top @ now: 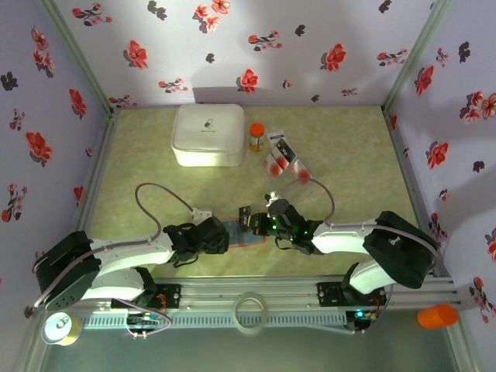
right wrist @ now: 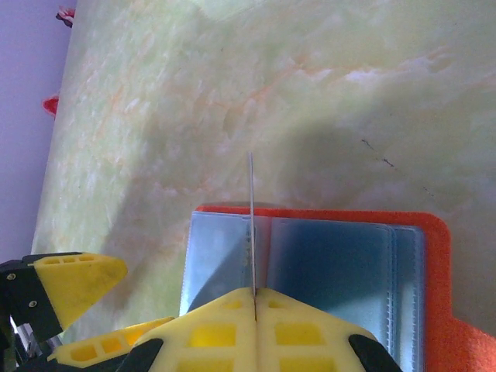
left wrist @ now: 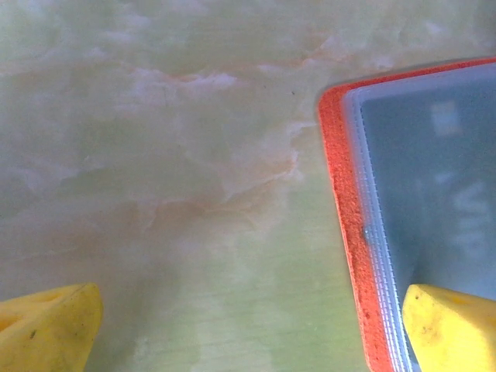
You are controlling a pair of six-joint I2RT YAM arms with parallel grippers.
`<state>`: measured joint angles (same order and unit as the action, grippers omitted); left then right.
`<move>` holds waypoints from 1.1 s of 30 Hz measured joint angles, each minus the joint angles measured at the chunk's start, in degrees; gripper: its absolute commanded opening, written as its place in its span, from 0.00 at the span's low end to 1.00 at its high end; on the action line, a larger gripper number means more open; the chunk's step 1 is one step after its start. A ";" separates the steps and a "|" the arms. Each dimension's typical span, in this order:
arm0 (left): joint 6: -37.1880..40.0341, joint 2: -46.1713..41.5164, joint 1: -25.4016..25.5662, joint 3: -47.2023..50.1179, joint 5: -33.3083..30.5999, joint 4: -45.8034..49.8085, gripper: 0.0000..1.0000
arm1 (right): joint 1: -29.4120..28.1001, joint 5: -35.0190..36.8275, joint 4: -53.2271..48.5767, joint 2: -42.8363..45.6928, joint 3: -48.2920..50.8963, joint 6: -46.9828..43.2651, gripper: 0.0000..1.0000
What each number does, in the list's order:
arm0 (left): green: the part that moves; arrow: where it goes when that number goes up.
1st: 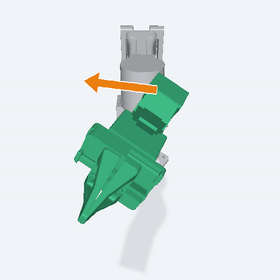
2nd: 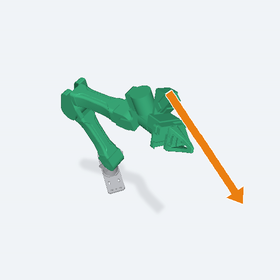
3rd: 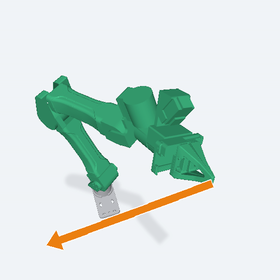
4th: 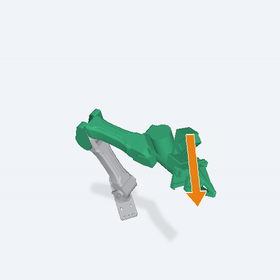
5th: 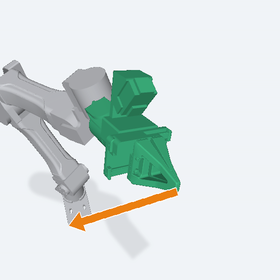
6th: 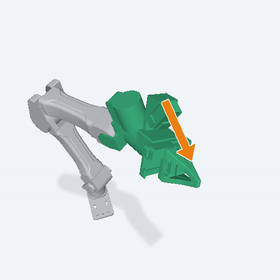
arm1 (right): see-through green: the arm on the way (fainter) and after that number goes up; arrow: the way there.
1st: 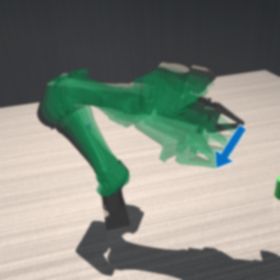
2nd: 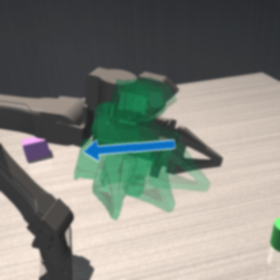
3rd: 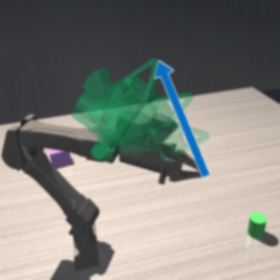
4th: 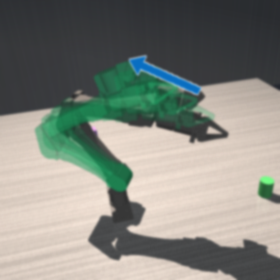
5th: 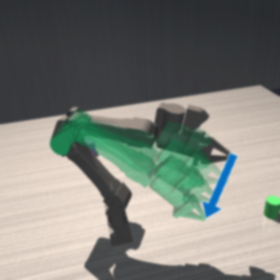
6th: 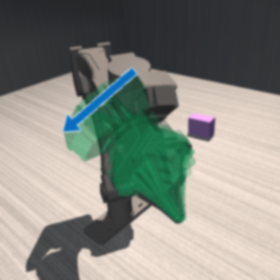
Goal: Put the credit cards into the card holder
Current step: Insert the credit card into the card slot.
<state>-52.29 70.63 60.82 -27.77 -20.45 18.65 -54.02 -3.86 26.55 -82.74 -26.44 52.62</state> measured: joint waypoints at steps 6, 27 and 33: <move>-0.22 0.00 0.04 0.63 -0.33 -0.15 1.00 | 0.00 0.00 0.63 -0.42 0.04 0.15 0.00; -0.52 -0.02 0.11 0.85 -0.57 -0.42 1.00 | 0.00 -1.11 4.09 -2.89 0.31 1.05 0.00; -0.57 -1.70 0.11 0.90 -0.59 0.55 1.00 | 0.00 -1.03 3.15 -1.36 0.63 1.03 0.00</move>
<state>-52.86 68.93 60.93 -26.87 -21.04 19.20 -54.02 -4.89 29.69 -84.09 -25.80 53.65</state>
